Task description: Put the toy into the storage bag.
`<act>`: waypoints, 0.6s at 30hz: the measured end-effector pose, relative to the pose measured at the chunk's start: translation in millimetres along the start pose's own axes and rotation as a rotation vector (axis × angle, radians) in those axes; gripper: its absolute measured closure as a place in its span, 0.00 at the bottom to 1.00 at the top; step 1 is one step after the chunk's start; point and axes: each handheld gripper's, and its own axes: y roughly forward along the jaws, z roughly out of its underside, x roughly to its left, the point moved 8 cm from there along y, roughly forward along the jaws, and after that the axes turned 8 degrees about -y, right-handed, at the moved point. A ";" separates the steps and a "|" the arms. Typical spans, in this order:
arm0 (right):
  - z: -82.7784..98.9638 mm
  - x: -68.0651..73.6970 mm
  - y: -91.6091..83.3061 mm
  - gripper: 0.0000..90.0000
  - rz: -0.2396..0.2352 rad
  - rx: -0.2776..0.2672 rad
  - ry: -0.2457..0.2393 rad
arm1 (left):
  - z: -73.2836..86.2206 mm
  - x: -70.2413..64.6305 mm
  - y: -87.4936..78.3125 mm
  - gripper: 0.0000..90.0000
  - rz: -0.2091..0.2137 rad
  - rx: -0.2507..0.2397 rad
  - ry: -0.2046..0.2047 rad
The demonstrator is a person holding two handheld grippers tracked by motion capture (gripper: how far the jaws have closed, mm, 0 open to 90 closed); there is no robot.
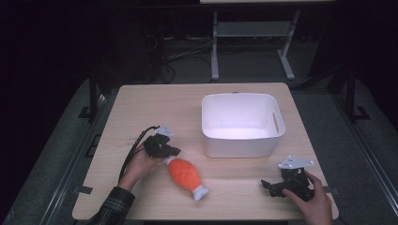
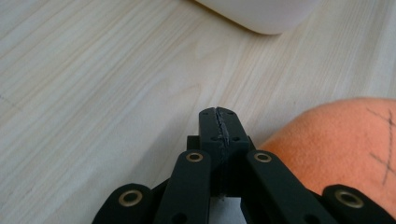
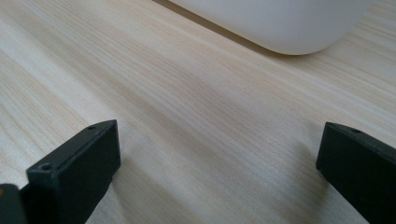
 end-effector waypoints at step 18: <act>0.0 0.0 0.0 0.00 0.000 0.000 0.000 | 27.2 -5.7 -19.4 0.99 -0.012 0.009 -0.011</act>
